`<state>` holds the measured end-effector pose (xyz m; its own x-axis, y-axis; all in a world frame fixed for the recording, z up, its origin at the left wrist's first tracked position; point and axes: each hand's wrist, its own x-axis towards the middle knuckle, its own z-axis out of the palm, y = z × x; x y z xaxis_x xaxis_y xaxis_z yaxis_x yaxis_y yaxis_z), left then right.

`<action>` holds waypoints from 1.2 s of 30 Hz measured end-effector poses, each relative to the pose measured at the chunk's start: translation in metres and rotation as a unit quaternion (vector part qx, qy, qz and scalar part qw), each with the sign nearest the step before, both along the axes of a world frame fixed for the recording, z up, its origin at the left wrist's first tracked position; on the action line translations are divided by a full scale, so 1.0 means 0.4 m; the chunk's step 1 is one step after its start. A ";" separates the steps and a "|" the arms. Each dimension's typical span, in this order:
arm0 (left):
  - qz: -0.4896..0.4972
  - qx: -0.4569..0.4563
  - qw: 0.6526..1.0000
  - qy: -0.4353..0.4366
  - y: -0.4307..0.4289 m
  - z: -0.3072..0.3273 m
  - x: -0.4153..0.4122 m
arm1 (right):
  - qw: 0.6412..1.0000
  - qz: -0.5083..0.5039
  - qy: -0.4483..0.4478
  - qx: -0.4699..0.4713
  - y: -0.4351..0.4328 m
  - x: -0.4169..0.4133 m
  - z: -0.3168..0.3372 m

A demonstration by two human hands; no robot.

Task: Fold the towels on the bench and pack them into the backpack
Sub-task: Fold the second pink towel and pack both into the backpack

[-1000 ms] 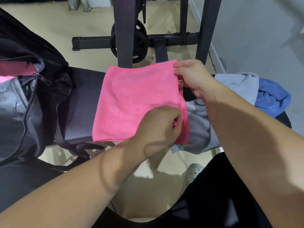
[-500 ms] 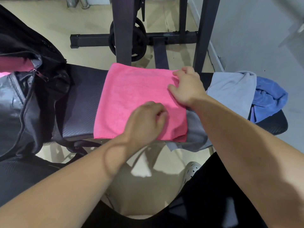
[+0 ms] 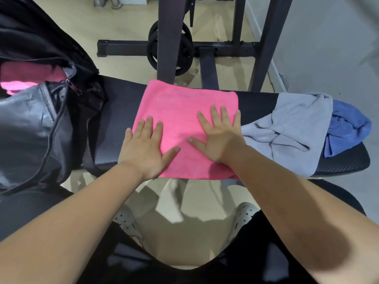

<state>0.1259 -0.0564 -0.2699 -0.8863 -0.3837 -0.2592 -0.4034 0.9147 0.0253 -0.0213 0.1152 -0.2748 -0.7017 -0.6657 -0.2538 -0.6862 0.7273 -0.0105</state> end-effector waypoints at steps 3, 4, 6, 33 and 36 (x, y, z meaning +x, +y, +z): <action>-0.017 -0.062 0.995 0.073 -0.006 0.031 0.035 | 1.000 0.015 0.027 0.006 0.007 0.054 0.017; -0.019 -0.071 0.991 0.107 -0.008 0.039 0.041 | 0.999 0.018 0.048 -0.009 0.010 0.070 0.024; -0.014 -0.080 0.988 0.133 -0.015 0.052 0.043 | 0.994 0.021 0.090 -0.052 0.011 0.084 0.028; -0.023 -0.109 0.994 0.019 -0.198 0.076 -0.256 | 0.999 -0.026 -0.025 0.001 -0.115 -0.210 0.103; -0.035 -0.123 0.992 0.016 -0.211 0.085 -0.284 | 0.998 -0.006 -0.040 0.040 -0.129 -0.229 0.124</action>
<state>0.0123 -0.1407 -0.2360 -0.9192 -0.3695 -0.1363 -0.3417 0.9203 -0.1906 -0.1129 0.0636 -0.2250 -0.6852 -0.6323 -0.3615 -0.6764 0.7365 -0.0064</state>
